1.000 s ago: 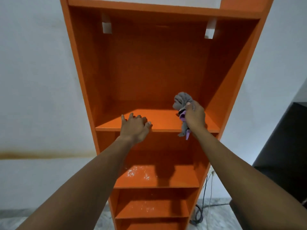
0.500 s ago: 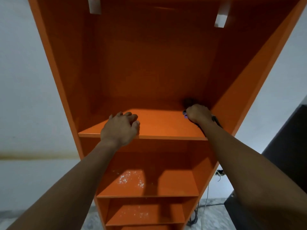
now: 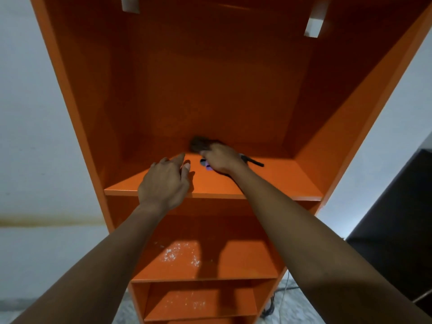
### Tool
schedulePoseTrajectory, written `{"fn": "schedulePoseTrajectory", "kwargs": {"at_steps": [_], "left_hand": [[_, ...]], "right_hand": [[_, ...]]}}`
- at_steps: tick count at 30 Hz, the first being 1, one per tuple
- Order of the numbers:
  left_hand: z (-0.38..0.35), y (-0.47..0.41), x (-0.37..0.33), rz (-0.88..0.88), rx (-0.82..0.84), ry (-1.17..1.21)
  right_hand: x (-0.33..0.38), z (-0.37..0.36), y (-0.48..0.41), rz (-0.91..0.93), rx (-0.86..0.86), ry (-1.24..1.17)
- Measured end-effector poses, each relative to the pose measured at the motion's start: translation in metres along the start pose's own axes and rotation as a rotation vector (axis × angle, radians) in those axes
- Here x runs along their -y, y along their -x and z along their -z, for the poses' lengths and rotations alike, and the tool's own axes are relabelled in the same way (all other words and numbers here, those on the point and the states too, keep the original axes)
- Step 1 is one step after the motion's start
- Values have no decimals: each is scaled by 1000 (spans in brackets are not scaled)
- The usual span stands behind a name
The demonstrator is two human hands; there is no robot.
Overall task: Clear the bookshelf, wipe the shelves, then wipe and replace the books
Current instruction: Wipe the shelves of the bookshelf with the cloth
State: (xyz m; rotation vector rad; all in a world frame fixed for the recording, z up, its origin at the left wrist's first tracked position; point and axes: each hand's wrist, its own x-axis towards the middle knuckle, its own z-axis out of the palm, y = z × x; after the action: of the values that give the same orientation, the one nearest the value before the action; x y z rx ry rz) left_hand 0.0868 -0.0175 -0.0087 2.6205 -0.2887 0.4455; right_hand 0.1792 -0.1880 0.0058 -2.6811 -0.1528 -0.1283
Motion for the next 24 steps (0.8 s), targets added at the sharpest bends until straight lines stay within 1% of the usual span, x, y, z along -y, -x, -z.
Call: {"fn": "schedulePoseTrajectory", "kwargs": {"at_steps": [2,4,9,11,13,16,18,21,23,24], "left_hand": [[-3,2,3,-25,-65,41],[-6,3,7,-50,-126,105],[-6,4,20,-28,-205,321],[0,6,25,17,-202,354],[4,5,26,63,-152,302],[10,3,10,54,14,168],[9,-1,-6,37,108,112],[1,-10,-32,4,212,47],[-8,-17,-55,-50,271,19],[-13,-18,-64,-70,293,15]], "right_hand": [[18,-9,3,110,74,-59],[28,-16,10,182,108,-71],[38,-26,36,254,145,-125],[41,-28,51,294,139,-140],[39,-28,64,336,76,-126],[23,-16,81,272,-72,-11],[4,-1,84,162,-136,88],[-27,33,84,-48,-234,69],[-51,58,87,-130,-391,111],[-61,69,87,-147,-476,190]]}}
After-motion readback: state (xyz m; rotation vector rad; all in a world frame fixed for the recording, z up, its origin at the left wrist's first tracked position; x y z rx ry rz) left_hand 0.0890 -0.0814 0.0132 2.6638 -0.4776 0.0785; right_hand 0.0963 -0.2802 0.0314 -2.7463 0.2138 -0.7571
